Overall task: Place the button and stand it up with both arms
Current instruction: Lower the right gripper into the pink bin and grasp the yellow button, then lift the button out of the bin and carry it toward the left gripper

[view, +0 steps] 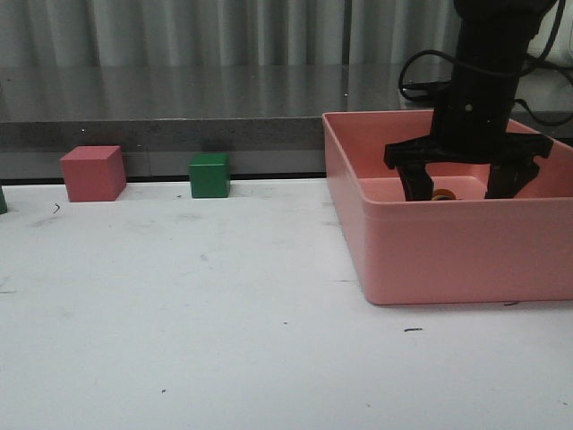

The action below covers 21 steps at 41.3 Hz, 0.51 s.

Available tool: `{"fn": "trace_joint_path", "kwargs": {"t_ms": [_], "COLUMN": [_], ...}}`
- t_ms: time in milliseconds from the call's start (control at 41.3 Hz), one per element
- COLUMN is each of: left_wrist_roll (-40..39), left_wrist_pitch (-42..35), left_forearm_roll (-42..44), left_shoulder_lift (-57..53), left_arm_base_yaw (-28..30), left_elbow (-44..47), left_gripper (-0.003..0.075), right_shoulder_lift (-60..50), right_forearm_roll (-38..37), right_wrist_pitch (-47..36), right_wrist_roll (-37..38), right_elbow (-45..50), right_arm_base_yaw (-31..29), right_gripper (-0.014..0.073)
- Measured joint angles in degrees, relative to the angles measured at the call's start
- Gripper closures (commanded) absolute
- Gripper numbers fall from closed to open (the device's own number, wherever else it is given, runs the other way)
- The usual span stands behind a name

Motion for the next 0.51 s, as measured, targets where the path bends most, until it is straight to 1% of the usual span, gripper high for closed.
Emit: {"fn": "trace_joint_path", "kwargs": {"t_ms": [73,121,145,170,266,315,363,509], "left_wrist_roll": [0.00,0.00,0.00,0.00,0.00,0.00,0.00,0.00], "left_wrist_pitch": [0.00,0.00,0.00,0.00,0.00,0.00,0.00,0.00], "left_forearm_roll": [0.00,0.00,0.00,0.00,0.00,0.00,0.00,0.00], "left_shoulder_lift": [0.00,0.00,0.00,0.00,0.00,0.00,0.00,0.00], "left_arm_base_yaw": [0.00,0.00,0.00,0.00,0.00,0.00,0.00,0.00], "left_elbow": [0.00,0.00,0.00,0.00,0.00,0.00,0.00,0.00], "left_gripper": [0.0303,0.0303,0.0303,0.0303,0.0303,0.0303,0.0303,0.0303], "right_shoulder_lift": [0.51,0.63,0.63,0.63,0.63,0.63,0.63,0.52], "right_forearm_roll": [0.00,0.00,0.03,0.03,0.03,0.13,0.26,0.92], "right_wrist_pitch": [0.00,0.00,0.00,0.00,-0.09,-0.09,-0.09,0.18], "right_wrist_roll": [0.00,0.00,0.00,0.00,0.00,0.00,0.00,0.00], "right_elbow": [-0.05,-0.05,-0.05,-0.16,-0.14,-0.14,-0.14,-0.18], "right_arm_base_yaw": [0.00,0.00,0.00,0.00,0.00,0.00,0.00,0.00], "right_gripper": [0.0026,0.0113,0.0137,0.0181,0.0291,0.0322,0.0335,0.0338]}}
